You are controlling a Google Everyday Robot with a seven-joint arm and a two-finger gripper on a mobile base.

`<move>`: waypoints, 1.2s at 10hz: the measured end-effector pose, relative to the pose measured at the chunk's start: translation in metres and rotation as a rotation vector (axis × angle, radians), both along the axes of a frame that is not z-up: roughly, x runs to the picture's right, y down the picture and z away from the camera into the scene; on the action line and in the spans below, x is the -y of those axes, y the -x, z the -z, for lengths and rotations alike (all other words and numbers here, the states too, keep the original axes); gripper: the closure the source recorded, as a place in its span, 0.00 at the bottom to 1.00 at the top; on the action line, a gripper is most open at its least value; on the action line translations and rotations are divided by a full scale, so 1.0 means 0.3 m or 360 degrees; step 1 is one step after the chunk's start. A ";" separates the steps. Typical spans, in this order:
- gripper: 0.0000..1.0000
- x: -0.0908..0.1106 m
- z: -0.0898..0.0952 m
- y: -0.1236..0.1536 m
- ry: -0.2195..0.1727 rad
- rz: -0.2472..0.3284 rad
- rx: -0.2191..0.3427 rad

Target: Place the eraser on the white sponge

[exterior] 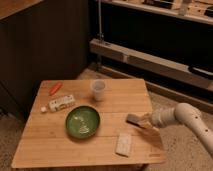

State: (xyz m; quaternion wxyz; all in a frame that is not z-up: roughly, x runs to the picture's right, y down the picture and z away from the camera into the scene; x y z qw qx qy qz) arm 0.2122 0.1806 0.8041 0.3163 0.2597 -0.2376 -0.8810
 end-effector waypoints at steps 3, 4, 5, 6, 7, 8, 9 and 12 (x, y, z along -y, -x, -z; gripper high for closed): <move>0.20 -0.002 -0.002 -0.018 -0.0013 0.0010 -0.0051; 0.20 -0.005 -0.011 -0.023 0.0000 0.0018 -0.0075; 0.20 -0.009 -0.019 -0.028 0.0010 0.0027 -0.0095; 0.20 -0.015 -0.040 -0.028 0.0022 0.0044 -0.0119; 0.20 -0.019 -0.052 -0.033 0.0029 0.0050 -0.0132; 0.20 -0.023 -0.067 -0.044 0.0034 0.0047 -0.0145; 0.20 -0.026 -0.083 -0.057 0.0037 0.0038 -0.0156; 0.20 -0.026 -0.121 -0.075 0.0060 0.0033 -0.0166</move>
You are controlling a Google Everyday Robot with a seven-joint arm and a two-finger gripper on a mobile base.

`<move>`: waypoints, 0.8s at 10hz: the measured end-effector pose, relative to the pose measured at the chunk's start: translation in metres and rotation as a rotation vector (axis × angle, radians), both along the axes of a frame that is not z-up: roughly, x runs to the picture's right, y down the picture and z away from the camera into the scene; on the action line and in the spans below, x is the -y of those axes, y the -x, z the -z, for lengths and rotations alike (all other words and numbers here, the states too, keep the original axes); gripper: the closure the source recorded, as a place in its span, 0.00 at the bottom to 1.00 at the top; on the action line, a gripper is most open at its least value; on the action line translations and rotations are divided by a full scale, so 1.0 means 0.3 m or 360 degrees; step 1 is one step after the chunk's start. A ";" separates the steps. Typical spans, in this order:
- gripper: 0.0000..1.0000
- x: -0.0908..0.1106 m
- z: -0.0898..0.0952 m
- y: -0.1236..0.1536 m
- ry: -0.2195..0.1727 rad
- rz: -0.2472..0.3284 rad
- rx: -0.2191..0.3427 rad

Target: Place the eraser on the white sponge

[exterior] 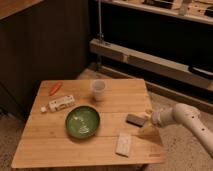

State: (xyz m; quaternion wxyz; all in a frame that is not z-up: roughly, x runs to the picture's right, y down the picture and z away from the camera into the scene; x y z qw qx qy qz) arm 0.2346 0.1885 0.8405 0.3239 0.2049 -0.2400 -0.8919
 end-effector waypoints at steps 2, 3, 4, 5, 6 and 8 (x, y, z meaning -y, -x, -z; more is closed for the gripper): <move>0.21 -0.003 -0.018 0.002 0.0024 0.0008 0.0005; 0.23 -0.002 -0.023 0.005 0.0025 0.0013 0.0012; 0.35 -0.007 -0.031 0.006 0.0031 0.0025 0.0025; 0.46 -0.010 -0.033 0.007 0.0032 0.0036 0.0032; 0.54 -0.010 -0.033 0.008 0.0032 0.0041 0.0036; 0.76 -0.013 -0.031 0.013 0.0041 0.0064 0.0044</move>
